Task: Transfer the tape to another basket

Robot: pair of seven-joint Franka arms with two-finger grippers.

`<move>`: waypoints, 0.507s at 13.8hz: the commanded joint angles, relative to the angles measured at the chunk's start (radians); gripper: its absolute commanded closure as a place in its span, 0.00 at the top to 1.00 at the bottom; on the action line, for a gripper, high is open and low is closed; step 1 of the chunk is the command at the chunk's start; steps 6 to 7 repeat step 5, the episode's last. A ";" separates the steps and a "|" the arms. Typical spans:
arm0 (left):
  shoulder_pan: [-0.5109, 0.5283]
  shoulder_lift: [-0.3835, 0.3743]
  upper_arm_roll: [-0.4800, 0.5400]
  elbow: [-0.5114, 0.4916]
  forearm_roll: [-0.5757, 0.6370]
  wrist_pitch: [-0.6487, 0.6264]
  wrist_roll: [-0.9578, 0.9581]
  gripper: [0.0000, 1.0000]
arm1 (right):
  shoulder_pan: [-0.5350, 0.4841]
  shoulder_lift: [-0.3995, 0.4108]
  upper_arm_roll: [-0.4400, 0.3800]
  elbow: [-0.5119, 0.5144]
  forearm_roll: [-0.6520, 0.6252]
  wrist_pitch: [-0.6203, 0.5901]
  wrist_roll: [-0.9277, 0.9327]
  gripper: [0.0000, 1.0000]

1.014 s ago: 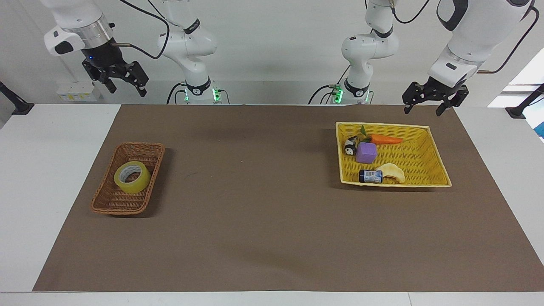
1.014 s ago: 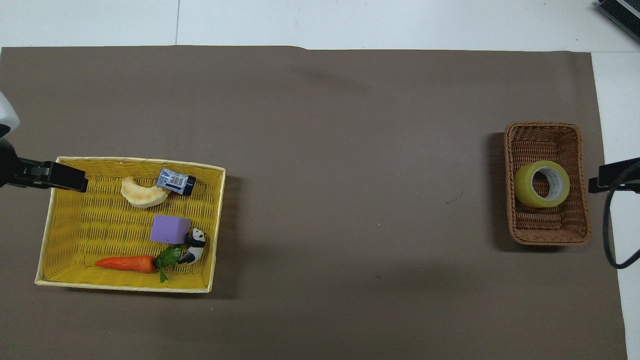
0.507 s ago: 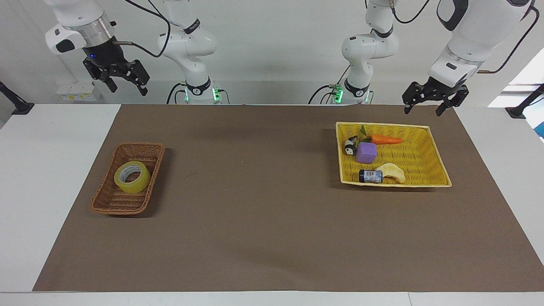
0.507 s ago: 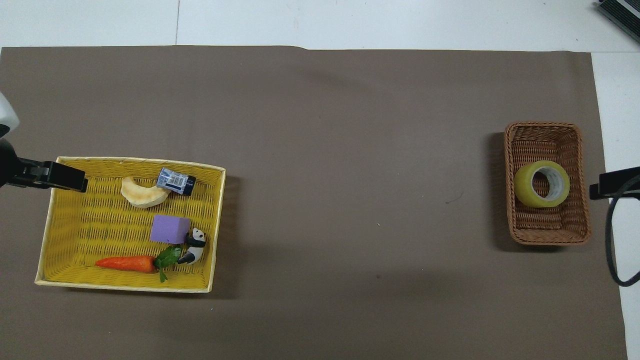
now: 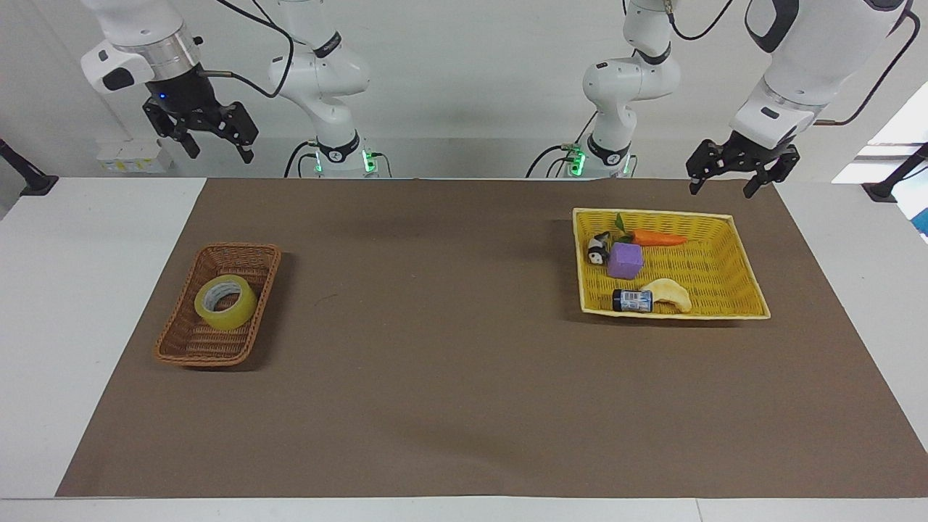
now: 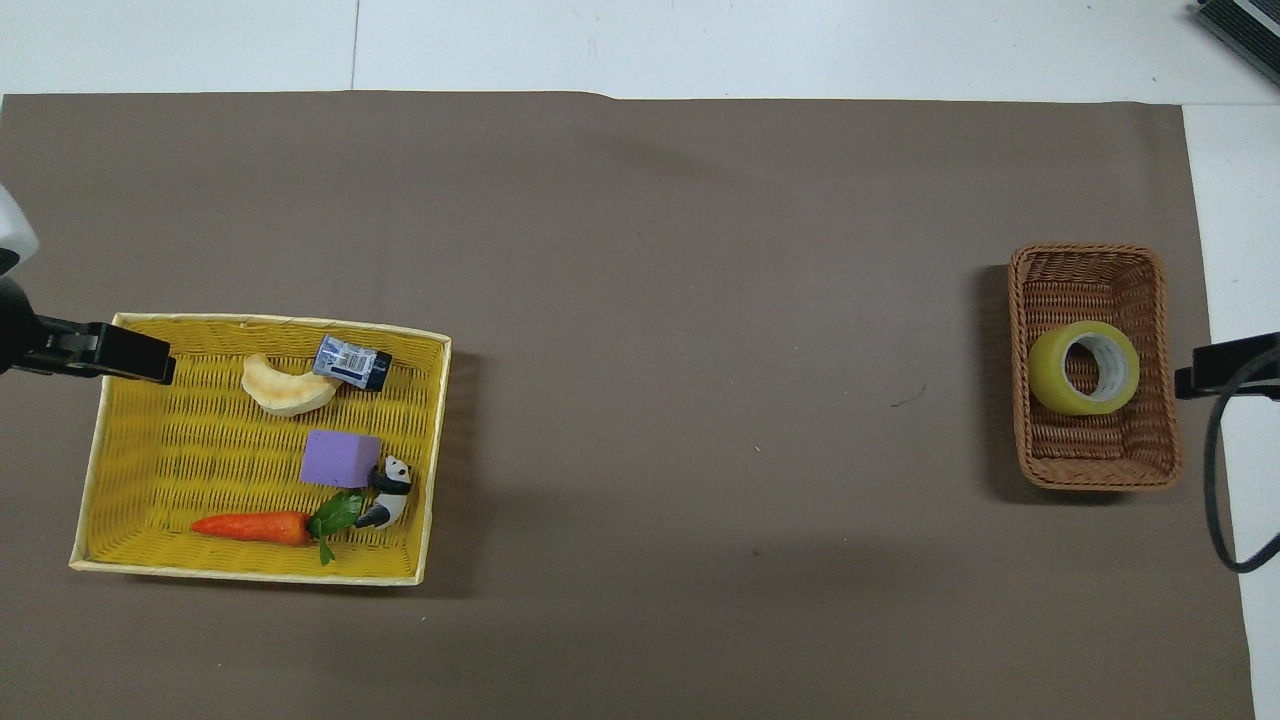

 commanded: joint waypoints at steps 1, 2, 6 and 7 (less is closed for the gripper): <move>0.011 -0.004 -0.008 0.011 0.018 -0.013 0.013 1.00 | -0.012 -0.009 0.009 -0.011 -0.018 0.022 -0.019 1.00; 0.011 -0.004 -0.008 0.011 0.018 -0.012 0.013 1.00 | -0.012 -0.009 0.009 -0.013 -0.018 0.022 -0.019 1.00; 0.011 -0.004 -0.008 0.011 0.019 -0.013 0.013 1.00 | -0.012 -0.011 0.009 -0.014 -0.018 0.022 -0.019 1.00; 0.011 -0.004 -0.008 0.011 0.019 -0.013 0.013 1.00 | -0.012 -0.011 0.009 -0.014 -0.018 0.022 -0.019 1.00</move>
